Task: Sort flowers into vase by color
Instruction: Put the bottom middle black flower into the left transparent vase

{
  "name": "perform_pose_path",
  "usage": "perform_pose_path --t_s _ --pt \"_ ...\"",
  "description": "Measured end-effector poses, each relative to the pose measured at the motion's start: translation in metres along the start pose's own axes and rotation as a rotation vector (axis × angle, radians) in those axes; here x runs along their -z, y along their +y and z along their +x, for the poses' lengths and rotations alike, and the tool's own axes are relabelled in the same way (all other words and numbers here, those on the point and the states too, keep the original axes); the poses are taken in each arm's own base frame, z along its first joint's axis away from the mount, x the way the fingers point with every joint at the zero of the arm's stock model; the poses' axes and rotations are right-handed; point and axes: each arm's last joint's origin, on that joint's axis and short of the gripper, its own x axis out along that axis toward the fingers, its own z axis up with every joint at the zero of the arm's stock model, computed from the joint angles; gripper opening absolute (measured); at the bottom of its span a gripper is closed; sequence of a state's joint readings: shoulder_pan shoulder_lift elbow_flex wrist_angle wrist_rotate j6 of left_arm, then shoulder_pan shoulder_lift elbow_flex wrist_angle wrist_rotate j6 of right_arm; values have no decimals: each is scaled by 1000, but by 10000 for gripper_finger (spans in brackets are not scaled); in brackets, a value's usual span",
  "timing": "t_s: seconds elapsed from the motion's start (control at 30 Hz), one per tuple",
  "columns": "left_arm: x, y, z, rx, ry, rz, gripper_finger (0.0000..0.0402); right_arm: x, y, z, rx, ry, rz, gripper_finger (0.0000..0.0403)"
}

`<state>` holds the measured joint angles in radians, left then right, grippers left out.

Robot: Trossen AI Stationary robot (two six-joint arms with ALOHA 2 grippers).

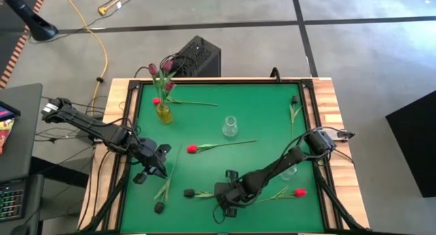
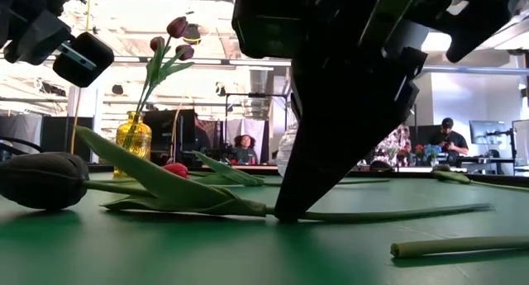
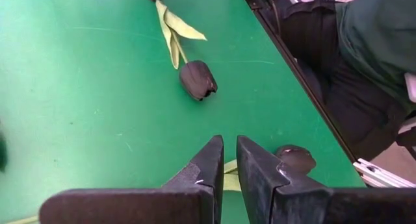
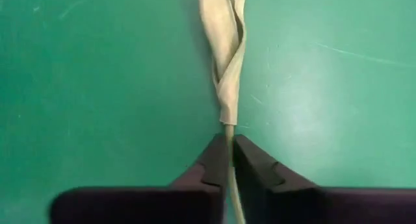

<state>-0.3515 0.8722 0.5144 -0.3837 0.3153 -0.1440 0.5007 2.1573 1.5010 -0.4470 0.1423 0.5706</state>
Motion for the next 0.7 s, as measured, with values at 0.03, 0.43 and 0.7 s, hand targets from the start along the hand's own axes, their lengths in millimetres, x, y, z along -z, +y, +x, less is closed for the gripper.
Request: perform_pose_path --t_s 0.03,0.43,0.7 --pt "0 0 0 0 0 0 29 -1 0 -5 -5 -5 -14 21" --pt "-17 -1 -1 -60 -179 122 29 -16 -17 -94 20 -229 -346 15" --pt "-37 0 -1 -163 -372 230 29 8 -78 -135 -120 -696 -316 15"
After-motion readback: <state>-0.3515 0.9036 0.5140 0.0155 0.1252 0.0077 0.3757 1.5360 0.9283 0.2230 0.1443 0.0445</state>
